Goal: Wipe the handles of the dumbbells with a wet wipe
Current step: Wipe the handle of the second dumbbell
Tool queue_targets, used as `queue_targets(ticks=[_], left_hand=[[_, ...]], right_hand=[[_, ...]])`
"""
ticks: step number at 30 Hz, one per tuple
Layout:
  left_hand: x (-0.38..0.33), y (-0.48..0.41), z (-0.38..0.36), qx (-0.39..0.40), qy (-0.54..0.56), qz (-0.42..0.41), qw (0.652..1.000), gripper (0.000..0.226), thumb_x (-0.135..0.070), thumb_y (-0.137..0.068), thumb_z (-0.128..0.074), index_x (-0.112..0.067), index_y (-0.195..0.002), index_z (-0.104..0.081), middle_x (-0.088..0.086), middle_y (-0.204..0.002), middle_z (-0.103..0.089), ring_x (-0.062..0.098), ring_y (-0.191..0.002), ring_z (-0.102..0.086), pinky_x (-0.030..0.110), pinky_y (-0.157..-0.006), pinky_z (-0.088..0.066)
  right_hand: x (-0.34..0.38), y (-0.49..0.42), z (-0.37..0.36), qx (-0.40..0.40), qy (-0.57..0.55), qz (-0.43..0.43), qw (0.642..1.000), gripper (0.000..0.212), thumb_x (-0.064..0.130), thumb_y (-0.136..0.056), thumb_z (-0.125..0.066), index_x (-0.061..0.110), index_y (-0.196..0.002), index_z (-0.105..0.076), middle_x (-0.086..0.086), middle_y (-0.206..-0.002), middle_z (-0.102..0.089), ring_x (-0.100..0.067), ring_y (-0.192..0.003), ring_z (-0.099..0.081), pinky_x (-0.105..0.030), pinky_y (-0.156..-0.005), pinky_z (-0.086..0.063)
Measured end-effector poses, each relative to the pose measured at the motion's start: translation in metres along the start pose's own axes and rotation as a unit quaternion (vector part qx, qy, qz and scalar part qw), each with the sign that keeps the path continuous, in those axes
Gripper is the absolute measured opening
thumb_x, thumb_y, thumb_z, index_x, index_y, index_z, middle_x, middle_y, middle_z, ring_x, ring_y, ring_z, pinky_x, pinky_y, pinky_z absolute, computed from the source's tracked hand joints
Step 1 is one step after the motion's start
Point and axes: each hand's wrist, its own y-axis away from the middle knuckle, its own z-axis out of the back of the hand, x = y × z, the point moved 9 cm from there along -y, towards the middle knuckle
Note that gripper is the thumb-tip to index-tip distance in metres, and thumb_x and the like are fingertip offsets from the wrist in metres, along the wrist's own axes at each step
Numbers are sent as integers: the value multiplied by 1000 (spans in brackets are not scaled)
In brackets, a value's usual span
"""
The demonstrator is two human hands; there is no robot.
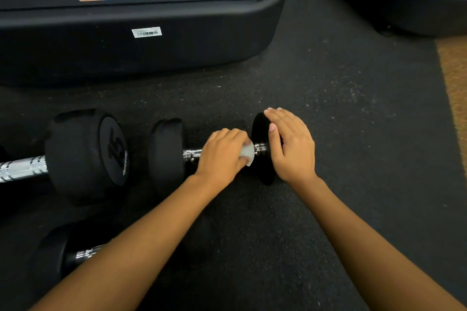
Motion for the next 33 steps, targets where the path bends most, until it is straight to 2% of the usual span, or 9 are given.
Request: queue_targets(ticks=[3, 6, 11, 16, 20, 24, 28, 30, 33], left_hand=[[-3, -8, -9, 27, 43, 15, 999, 34, -26, -84, -64, -17, -117, -59, 2, -111, -63, 20, -104, -56, 33, -94, -39], [-12, -10, -14, 33, 50, -8, 998, 21, -20, -86, -60, -15, -106, -62, 3, -105, -66, 22, -99, -61, 37, -90, -44], [-1, 1, -5, 43, 38, -27, 998, 38, -21, -91, -52, -20, -129, -52, -5, -132, -55, 10, -121, -49, 28, -106, -22], [12, -17, -12, 141, 4, 101, 985, 38, -33, -96, -36, -15, -115, -63, 9, -103, -67, 26, -98, -58, 34, -92, -36], [-11, -22, -23, 132, 0, 59, 990, 35, -28, -97, -32, -13, -103, -63, 8, -102, -67, 25, -95, -60, 37, -97, -34], [5, -13, -21, 124, 14, 54, 991, 36, -27, -96, -32, -20, -120, -57, 3, -117, -63, 20, -109, -56, 38, -105, -23], [23, -20, -26, 188, -28, 118, 975, 40, -34, -97, -28, -17, -100, -64, 6, -99, -66, 24, -95, -58, 41, -101, -30], [10, -25, -28, 191, -38, 106, 975, 40, -33, -98, -27, -16, -95, -63, 8, -99, -65, 26, -95, -59, 41, -99, -32], [-11, -19, -29, 139, -5, 56, 989, 36, -27, -99, -28, -13, -108, -60, 8, -110, -64, 25, -102, -57, 39, -101, -30]], right_hand=[[0, 0, 0, 1, -3, -3, 1000, 42, 27, -96, -32, 9, -123, -59, -4, -127, -60, -17, -126, -47, -32, -109, -32], [0, 0, 0, 0, -3, -4, 1000, 42, 26, -96, -32, 9, -123, -59, -4, -127, -60, -17, -127, -47, -31, -109, -31], [0, 0, 0, 0, 0, 0, 1000, 41, 26, -96, -33, 9, -124, -59, -4, -127, -60, -17, -126, -47, -31, -109, -32], [0, 1, 1, -4, 2, 1, 1000, 40, 24, -96, -34, 8, -123, -59, -5, -127, -60, -18, -126, -48, -29, -109, -30], [0, 0, 1, -4, 1, 1, 1000, 40, 24, -96, -34, 8, -123, -60, -5, -126, -60, -18, -125, -48, -28, -108, -29], [0, 0, 1, 0, 0, 2, 1000, 41, 25, -96, -33, 8, -123, -59, -5, -127, -60, -18, -125, -48, -32, -109, -32], [-1, 0, 0, -4, -3, 3, 1000, 40, 24, -96, -34, 8, -123, -60, -5, -126, -60, -18, -125, -49, -31, -108, -32], [-1, 0, 0, -5, 0, 2, 1000, 40, 24, -96, -34, 8, -123, -60, -5, -126, -60, -18, -125, -48, -28, -108, -30], [-1, 0, 0, -5, -2, 0, 1000, 41, 25, -96, -33, 8, -122, -60, -5, -126, -60, -18, -125, -48, -25, -108, -28]])
